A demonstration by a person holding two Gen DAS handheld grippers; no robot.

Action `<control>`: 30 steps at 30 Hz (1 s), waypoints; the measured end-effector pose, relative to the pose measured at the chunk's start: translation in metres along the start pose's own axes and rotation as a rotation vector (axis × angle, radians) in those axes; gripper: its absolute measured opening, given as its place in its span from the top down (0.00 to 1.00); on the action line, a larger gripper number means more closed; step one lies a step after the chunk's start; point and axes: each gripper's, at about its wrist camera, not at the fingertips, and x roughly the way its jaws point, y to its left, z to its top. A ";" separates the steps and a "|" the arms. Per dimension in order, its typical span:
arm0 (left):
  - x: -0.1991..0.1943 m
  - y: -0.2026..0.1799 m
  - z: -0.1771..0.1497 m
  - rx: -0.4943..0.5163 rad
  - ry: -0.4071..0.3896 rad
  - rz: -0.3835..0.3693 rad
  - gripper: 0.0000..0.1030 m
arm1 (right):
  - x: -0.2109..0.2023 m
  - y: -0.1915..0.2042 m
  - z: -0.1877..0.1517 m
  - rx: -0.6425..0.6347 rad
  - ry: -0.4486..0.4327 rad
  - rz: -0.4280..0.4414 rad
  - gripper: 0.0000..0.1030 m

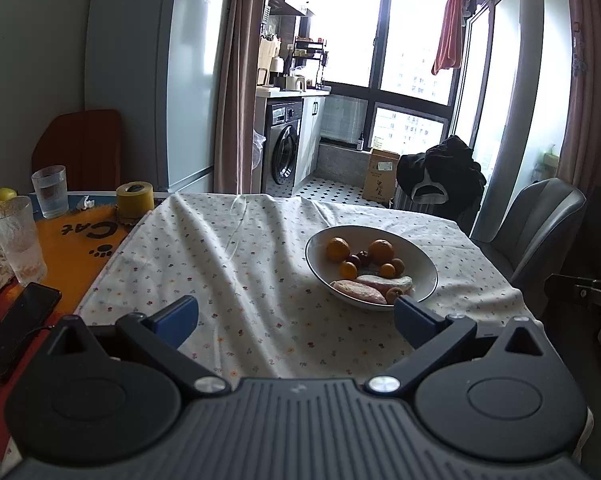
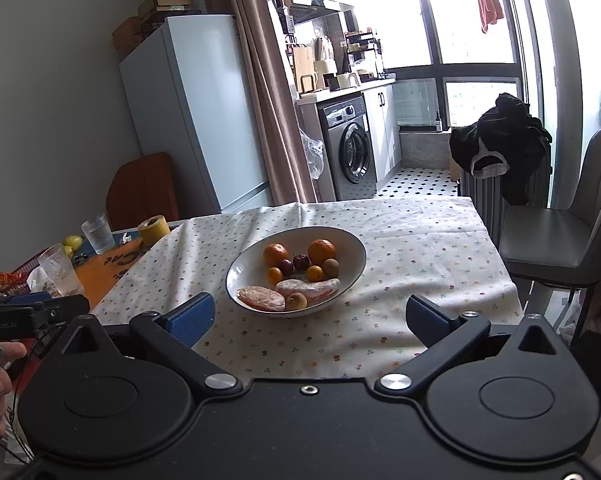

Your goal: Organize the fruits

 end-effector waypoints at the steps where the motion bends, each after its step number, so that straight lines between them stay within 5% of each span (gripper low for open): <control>1: -0.003 -0.001 -0.001 0.004 0.003 -0.005 0.00 | -0.003 0.000 -0.001 0.002 0.002 -0.001 0.00; 30: -0.039 -0.002 -0.032 0.019 -0.004 0.019 0.00 | -0.047 0.015 -0.026 -0.002 0.028 0.033 0.00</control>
